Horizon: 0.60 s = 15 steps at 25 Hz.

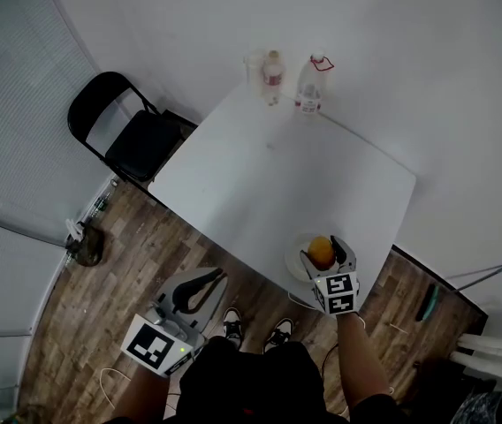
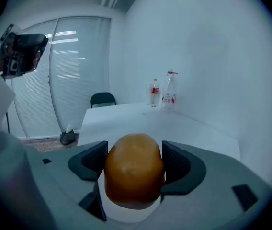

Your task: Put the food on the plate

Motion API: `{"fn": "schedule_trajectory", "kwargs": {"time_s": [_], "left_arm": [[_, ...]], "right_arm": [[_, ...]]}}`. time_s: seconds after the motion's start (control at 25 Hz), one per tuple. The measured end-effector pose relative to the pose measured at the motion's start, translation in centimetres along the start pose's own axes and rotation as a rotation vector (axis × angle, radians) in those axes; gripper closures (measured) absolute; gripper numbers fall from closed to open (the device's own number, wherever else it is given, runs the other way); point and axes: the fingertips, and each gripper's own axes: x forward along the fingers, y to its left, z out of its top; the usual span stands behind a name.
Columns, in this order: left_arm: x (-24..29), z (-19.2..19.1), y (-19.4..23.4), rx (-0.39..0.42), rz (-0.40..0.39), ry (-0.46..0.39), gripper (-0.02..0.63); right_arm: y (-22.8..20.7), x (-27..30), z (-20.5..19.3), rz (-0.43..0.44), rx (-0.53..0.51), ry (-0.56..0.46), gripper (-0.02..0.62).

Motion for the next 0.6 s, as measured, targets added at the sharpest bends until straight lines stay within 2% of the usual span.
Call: {"fn": "schedule_trajectory", "kwargs": {"time_s": [0.16, 0.48, 0.6], "left_arm": [[-0.2, -0.3, 0.1, 0.000, 0.006, 0.013, 0.563], [-0.6, -0.6, 0.4, -0.002, 0.013, 0.013, 0.563], [-0.7, -0.7, 0.4, 0.002, 0.009, 0.017, 0.563]], "right_arm": [[0.5, 2.1, -2.9, 0.007, -0.004, 0.087, 0.229], [2.0, 4.1, -4.9, 0.050, -0.099, 0.176, 0.228], [2.2, 4.5, -5.2, 0.055, -0.104, 0.200, 0.227]]}}
